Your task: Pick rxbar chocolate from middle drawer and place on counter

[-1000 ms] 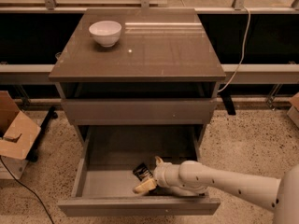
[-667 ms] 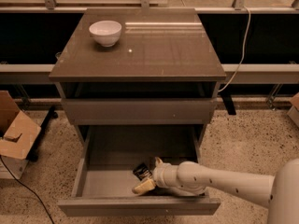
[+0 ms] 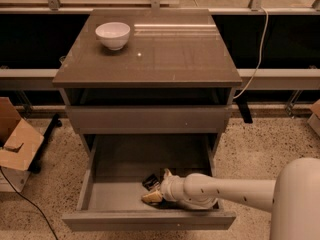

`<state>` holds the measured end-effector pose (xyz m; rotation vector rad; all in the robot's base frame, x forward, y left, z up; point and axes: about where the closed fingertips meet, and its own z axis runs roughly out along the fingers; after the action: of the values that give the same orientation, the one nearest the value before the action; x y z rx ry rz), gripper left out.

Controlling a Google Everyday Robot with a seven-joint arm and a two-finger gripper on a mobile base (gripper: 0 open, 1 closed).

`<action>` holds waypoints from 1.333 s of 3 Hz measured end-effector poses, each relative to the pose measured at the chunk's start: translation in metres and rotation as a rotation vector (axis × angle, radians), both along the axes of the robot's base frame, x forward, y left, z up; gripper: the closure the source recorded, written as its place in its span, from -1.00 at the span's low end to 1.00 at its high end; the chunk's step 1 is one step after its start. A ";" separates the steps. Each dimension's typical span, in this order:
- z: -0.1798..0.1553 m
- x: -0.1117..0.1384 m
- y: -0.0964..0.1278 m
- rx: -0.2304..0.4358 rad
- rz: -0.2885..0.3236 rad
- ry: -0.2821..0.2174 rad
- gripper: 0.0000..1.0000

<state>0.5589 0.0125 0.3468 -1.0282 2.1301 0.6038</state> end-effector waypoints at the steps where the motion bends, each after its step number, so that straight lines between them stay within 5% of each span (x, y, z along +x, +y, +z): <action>1: 0.001 0.000 0.000 0.000 0.000 0.000 0.16; 3: 0.006 0.000 0.000 0.000 0.000 0.000 1.00; 4: 0.007 0.000 0.000 0.000 0.000 0.000 1.00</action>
Offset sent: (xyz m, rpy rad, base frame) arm -0.0019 0.0005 0.0090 0.0203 -0.0253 -0.0120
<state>0.5589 0.0125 0.3538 -1.0282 2.1300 0.6038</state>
